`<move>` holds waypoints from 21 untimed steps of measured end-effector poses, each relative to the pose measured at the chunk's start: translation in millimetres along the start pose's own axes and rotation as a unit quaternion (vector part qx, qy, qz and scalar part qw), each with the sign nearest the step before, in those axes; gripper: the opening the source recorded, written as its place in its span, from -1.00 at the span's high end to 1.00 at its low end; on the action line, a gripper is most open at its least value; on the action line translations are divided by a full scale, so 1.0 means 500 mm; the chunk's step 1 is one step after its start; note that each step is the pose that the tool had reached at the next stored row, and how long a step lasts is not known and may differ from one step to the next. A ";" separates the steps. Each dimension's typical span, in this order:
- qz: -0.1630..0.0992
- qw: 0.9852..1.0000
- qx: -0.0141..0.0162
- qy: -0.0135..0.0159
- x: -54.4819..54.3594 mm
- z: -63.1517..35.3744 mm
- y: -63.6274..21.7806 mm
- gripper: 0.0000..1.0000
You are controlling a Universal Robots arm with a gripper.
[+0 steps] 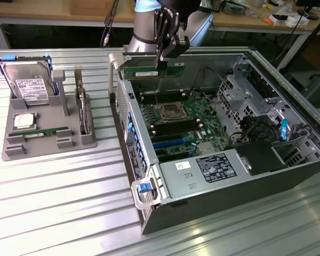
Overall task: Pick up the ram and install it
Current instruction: 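Pick up the ram and move it above insertion slot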
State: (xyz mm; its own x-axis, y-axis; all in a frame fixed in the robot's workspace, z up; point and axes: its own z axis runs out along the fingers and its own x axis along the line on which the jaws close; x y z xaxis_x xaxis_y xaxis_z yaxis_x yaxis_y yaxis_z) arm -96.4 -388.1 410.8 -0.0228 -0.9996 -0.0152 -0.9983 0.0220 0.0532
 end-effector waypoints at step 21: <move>0.000 1.000 0.000 0.000 -0.001 -0.003 -0.063 0.76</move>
State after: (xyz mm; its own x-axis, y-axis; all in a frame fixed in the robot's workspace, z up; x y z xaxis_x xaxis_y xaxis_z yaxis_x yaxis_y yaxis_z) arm -65.0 -388.1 410.8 -0.0226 -0.9996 -0.0151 -0.9983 0.0218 0.0533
